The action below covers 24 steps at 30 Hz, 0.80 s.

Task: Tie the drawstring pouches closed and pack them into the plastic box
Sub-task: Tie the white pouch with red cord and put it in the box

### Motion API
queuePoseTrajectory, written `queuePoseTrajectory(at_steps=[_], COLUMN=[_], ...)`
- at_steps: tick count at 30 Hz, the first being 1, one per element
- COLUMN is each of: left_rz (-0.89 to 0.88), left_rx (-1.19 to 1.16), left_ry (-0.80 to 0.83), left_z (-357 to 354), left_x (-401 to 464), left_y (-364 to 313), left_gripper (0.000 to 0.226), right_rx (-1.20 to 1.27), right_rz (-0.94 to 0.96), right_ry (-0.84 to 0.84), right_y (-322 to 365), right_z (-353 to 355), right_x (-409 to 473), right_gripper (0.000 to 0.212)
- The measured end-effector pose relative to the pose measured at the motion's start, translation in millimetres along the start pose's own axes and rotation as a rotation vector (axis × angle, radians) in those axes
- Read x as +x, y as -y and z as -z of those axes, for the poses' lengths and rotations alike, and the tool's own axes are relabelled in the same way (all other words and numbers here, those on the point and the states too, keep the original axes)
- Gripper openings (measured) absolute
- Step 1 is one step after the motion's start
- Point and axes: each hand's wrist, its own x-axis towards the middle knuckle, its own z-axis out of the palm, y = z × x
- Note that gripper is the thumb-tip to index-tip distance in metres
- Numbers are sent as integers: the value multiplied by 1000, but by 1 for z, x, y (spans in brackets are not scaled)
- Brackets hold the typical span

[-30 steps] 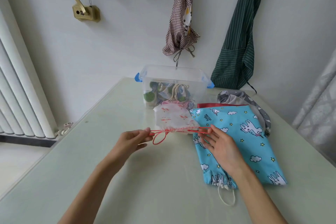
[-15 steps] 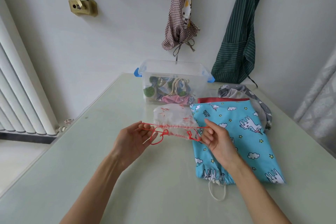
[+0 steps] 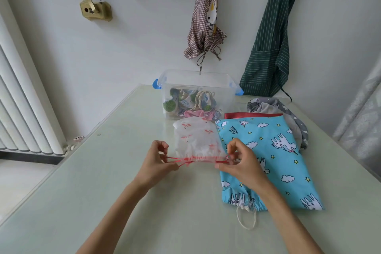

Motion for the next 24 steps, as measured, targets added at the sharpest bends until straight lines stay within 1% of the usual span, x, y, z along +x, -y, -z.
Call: queuePoseTrajectory(at_steps=[1,3,6,8,11,14,16,18,19,21,22,23,24], left_rz=[-43,-93,-109,-103,-36,33,80,132,166,245,267,274,275], left_rx=[59,133,161,121,7,29,67,58,1,-229,-363,-471,-530], left_ry=[-16,-34,-9,7,-43,-115,-68,-25,-51,-175,-240,-300,-350], left_z=[1,3,8,15,19,14,11,7,8,16,24,32,39], left_x=[0,0,1,2,2,1,-1,-2,-2,0,2,5,6], left_y=[2,5,7,7,2,-7,-11,-13,-15,-17,-18,-18,-18], left_gripper=[48,46,37,35,29,23,28,36,34,29,28,28,28], right_rx=[-75,-141,-211,-227,-233,-212,-159,-108,-84,2,99,214,284], right_rz=[30,63,79,51,36,64,63,33,4,-58,-98,-145,-183], right_ry=[-28,-90,-161,-203,-259,-257,-231,-171,-113,-43,-75,-148,-209], right_y=[-2,-4,-7,-9,-11,-8,-4,-3,-2,-4,-7,-11,-15], right_z=[-1,-5,-6,-3,0,-1,-4,-3,0,10,16,23,29], right_x=[-1,-1,1,1,0,0,-1,0,0,2,3,4,4], right_gripper=[37,31,27,27,25,17,13,13,14,21,25,28,32])
